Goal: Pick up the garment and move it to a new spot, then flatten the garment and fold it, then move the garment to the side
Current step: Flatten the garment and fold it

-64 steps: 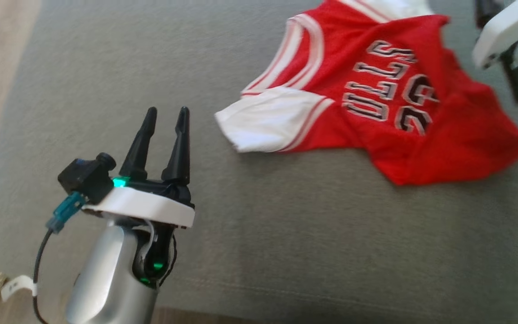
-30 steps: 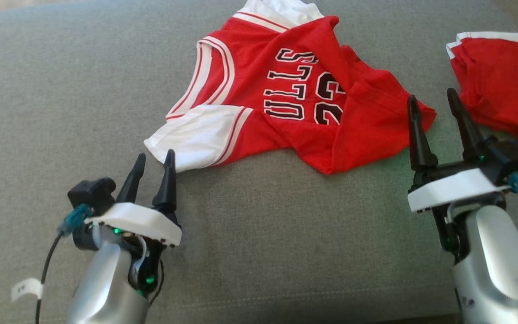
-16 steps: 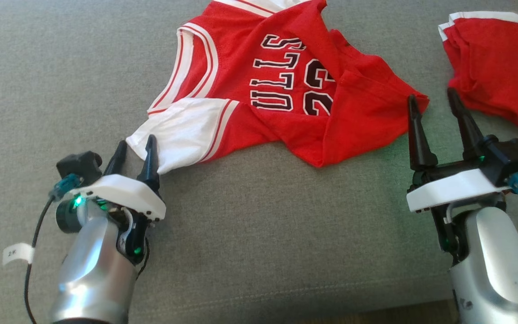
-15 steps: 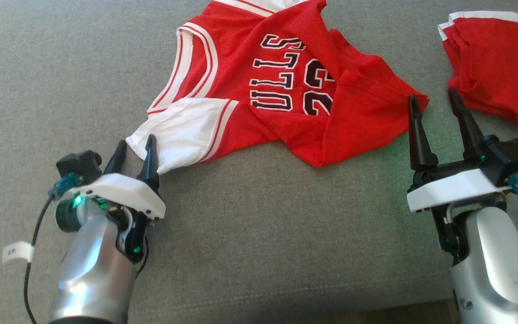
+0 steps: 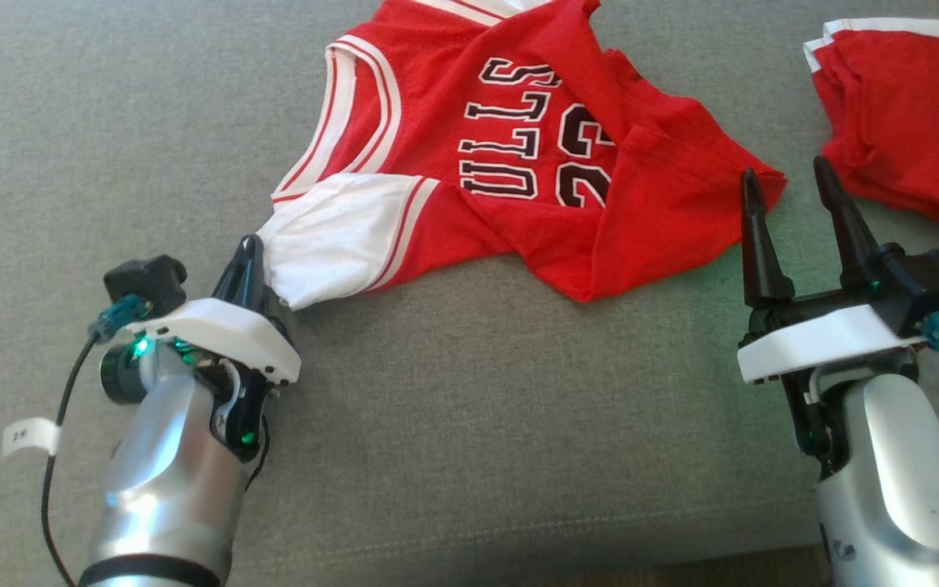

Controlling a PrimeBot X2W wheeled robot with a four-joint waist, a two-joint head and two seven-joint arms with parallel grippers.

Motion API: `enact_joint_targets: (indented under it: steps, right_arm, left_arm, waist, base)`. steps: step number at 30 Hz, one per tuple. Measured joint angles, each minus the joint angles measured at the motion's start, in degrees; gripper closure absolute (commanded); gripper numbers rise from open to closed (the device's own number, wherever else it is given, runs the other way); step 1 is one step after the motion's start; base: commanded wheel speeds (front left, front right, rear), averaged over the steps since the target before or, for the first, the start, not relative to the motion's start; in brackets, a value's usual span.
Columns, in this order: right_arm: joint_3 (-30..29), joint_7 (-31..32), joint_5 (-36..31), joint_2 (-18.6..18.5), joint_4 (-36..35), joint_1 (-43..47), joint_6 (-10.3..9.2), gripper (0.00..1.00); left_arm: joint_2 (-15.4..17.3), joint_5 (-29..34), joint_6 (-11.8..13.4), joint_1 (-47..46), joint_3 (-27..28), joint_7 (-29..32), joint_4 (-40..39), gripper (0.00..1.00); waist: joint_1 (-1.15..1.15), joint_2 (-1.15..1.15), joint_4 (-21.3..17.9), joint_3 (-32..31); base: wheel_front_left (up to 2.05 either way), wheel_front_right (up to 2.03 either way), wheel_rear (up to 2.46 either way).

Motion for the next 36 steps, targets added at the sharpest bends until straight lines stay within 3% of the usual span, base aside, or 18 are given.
enact_joint_targets:
  steps: [11, 16, 24, 36]
  right_arm:
    - [2.8, 4.3, 0.0, -0.6, 3.4, -1.6, 0.0, 0.0]
    - [5.1, 7.3, 0.8, -3.0, 7.1, -5.8, 0.0, 0.0]
    - [9.9, 10.9, 3.2, -7.5, 15.6, -11.7, 0.0, 0.0]
    - [15.4, 10.9, 6.8, -9.4, 23.9, -17.7, 0.0, 0.0]
  left_arm:
    - [-0.5, 1.9, -0.4, 4.7, 1.9, 0.1, -13.6, 1.0]
    - [-0.5, 2.9, -0.5, 7.4, 1.8, 0.1, -19.6, 1.0]
    - [-0.6, 1.5, -0.5, 8.9, -2.4, 0.1, -22.3, 1.0]
    - [-0.5, 1.0, -0.5, 8.9, -4.1, 0.1, -23.0, 1.0]
  waist:
    - [0.0, 0.0, 3.2, -1.1]
    - [0.0, 0.0, 5.1, -1.3]
    - [0.01, 0.0, 7.2, -1.2]
    - [0.0, 0.0, 8.2, -0.3]
  base:
    - [0.0, 0.0, 0.0]
    - [0.0, 0.0, 0.0]
    - [0.0, 0.0, 0.0]
    - [0.0, 0.0, 0.0]
